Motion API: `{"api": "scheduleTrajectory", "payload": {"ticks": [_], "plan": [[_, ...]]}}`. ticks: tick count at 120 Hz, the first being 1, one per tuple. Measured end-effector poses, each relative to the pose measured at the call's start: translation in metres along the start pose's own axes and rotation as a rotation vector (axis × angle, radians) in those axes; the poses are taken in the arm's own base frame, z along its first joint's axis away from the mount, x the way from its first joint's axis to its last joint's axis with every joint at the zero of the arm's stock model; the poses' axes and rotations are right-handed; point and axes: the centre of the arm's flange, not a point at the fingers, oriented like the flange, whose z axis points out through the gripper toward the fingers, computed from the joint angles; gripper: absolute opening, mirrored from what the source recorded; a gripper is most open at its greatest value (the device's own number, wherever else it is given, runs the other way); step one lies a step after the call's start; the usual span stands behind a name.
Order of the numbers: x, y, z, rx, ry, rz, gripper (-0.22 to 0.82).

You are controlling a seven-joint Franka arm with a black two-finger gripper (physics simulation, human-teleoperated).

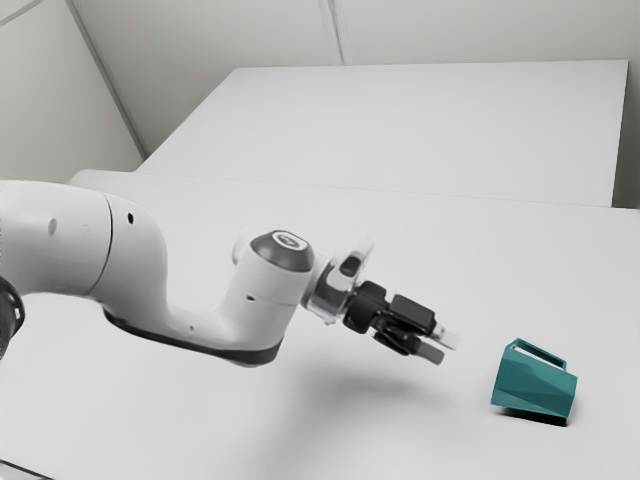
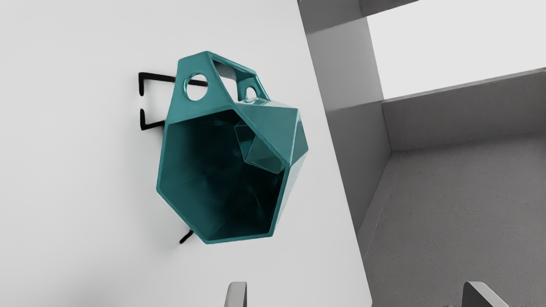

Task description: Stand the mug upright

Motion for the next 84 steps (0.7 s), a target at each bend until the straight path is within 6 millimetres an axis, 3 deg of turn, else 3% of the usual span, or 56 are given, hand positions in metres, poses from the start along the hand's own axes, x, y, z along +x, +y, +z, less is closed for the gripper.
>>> {"api": "scheduleTrajectory", "payload": {"ticks": [38, 84], "plan": [[0.004, -0.017, 0.045, -0.055, 0.001, 0.099, 0.54], [0.008, -0.023, 0.083, -0.091, -0.002, 0.207, 0.54]]}}
